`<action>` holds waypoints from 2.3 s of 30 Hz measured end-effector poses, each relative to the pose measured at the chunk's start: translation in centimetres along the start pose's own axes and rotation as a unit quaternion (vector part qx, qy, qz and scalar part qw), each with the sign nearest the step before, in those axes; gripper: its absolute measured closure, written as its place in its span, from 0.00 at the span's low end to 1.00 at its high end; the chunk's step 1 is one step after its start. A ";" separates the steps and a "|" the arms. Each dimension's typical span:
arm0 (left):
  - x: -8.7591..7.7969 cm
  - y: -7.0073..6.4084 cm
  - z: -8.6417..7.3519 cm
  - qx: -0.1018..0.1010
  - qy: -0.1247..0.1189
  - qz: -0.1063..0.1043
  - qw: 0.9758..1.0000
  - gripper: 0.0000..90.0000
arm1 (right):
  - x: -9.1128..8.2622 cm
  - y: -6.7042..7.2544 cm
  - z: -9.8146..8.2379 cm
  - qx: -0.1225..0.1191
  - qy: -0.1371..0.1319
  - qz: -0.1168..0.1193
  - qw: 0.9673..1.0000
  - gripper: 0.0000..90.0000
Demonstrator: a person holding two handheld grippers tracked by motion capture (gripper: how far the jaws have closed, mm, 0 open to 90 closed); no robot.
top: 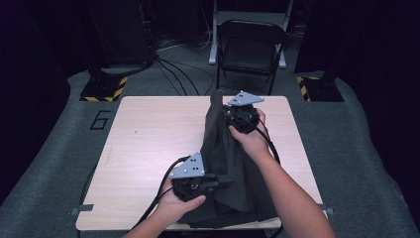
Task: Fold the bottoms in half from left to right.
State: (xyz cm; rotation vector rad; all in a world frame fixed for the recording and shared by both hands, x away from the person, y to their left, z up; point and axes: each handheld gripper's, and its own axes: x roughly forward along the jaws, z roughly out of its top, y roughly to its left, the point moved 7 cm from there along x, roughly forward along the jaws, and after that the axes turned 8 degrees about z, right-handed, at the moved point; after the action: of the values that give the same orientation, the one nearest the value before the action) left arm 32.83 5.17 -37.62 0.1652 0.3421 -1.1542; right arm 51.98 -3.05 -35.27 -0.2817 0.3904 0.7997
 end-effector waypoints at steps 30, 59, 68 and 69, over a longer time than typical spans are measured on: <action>10.9 0.5 -6.9 -0.056 0.115 -0.022 0.992 0.96 | 2.8 -6.7 -14.3 0.078 0.124 -0.036 0.989 0.86; 0.2 5.6 -10.5 -0.092 0.105 0.098 0.985 0.64 | 4.4 -8.2 -19.9 0.124 0.190 -0.063 0.972 0.87; -0.6 7.2 -14.4 -0.101 0.144 0.132 0.975 0.59 | 4.5 -8.4 -20.9 0.112 0.200 -0.063 0.971 0.81; -0.7 7.2 -14.6 -0.101 0.146 0.133 0.975 0.57 | 4.6 -8.4 -20.8 0.110 0.200 -0.066 0.971 0.80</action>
State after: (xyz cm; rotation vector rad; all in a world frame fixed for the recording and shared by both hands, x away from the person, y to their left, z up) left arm 36.54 13.12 -51.40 0.1953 0.6738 -0.8240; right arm 56.23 -13.81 -55.06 -0.2583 0.8259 0.5605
